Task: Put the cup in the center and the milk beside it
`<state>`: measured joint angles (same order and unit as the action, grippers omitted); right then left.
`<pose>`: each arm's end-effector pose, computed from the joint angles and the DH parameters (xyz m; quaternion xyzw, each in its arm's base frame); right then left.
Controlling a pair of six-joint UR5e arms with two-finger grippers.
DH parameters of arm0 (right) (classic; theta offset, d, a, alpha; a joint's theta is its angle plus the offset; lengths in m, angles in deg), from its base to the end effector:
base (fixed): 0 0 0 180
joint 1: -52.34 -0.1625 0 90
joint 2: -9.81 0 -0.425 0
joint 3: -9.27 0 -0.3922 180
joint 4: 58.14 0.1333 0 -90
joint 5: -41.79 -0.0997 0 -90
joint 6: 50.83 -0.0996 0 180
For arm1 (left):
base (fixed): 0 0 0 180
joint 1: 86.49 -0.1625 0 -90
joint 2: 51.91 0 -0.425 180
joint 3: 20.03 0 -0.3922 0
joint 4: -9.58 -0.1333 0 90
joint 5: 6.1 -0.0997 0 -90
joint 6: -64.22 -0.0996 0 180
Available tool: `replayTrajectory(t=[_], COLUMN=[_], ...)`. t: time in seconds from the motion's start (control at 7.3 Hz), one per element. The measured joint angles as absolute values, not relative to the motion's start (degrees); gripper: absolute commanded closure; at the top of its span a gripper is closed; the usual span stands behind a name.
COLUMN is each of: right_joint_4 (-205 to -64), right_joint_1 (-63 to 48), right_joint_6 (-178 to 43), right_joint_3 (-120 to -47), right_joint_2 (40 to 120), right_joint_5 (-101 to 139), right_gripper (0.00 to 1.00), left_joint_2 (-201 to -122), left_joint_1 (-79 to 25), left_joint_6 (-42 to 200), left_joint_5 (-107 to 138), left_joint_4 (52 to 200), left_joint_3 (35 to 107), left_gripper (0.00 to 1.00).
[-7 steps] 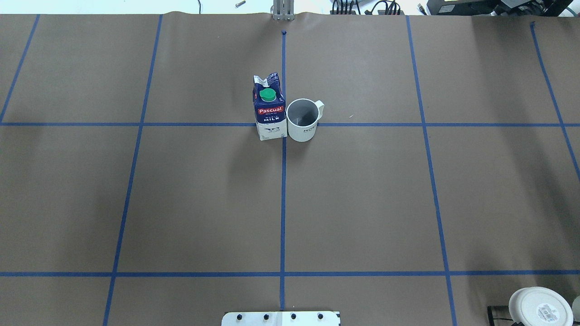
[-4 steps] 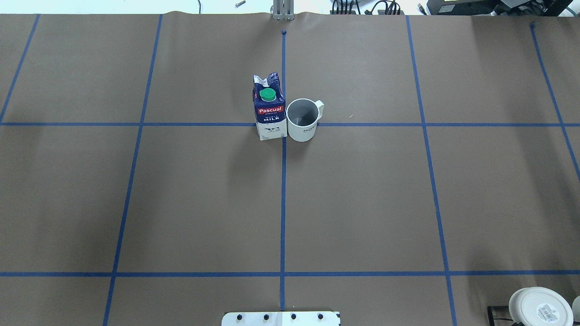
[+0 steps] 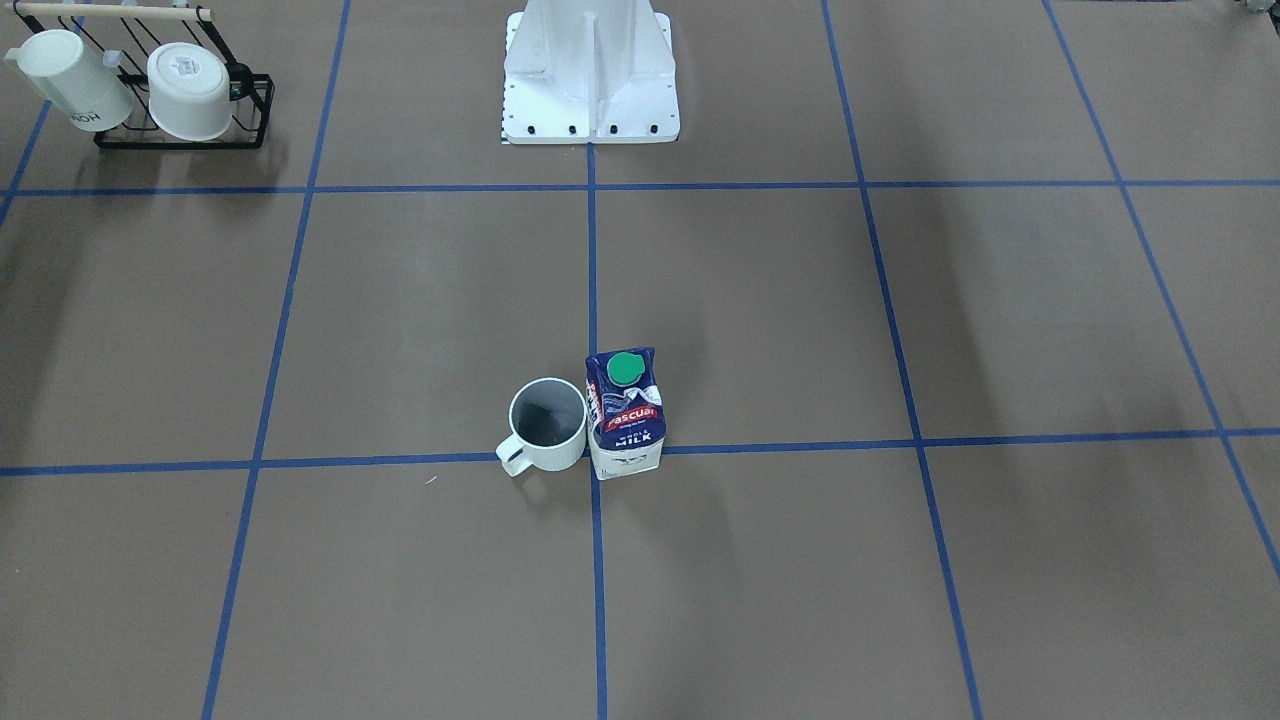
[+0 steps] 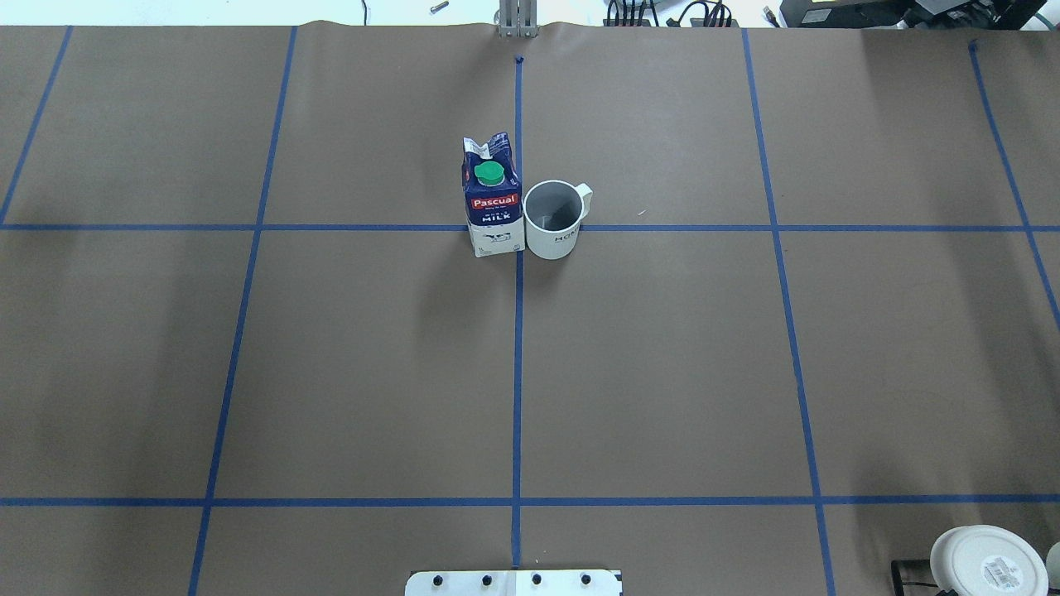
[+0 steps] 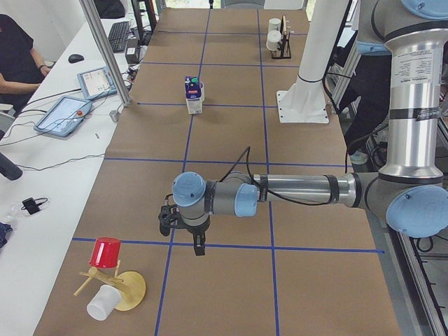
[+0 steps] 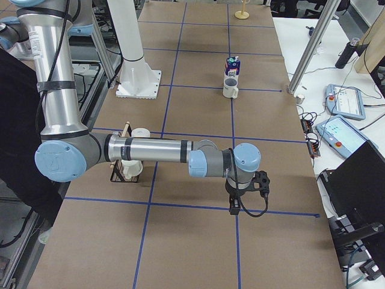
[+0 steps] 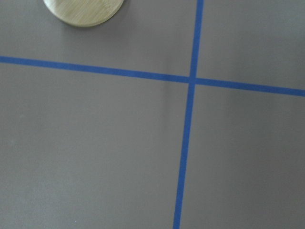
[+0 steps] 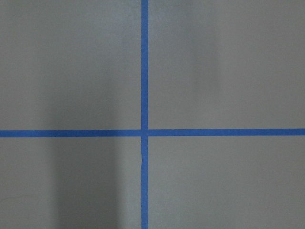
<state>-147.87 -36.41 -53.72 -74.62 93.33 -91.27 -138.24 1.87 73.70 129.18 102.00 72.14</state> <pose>0.0535 -0.5420 0.6539 -0.0081 -0.3669 0.0113 0.9301 -0.0492 -0.4673 0.6654 -0.0299 0.3838 -0.0600 0.9210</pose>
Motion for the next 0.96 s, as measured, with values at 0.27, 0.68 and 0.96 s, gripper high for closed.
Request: replayTrajectory(t=[0.27,0.68,0.96], right_joint_4=[-155.91,-159.82,-159.84], right_joint_1=[-36.49,-36.52,-36.52], right_joint_6=[-53.73,-53.65,-53.62], right_joint_3=[-78.35,-81.55,-81.46], right_joint_2=[92.26,92.76,92.99], right_joint_5=[-91.28,-91.19,-91.19], right_gripper=[0.0,0.0,0.0], left_joint_2=[-138.23,-138.82,-139.19], left_joint_1=[1.85,1.84,1.84], left_joint_6=[73.97,74.12,74.15], left_joint_5=[129.3,129.33,129.28], left_joint_4=[102.04,101.79,101.59], left_joint_3=[71.75,71.54,71.48], left_gripper=[0.02,0.02,0.02])
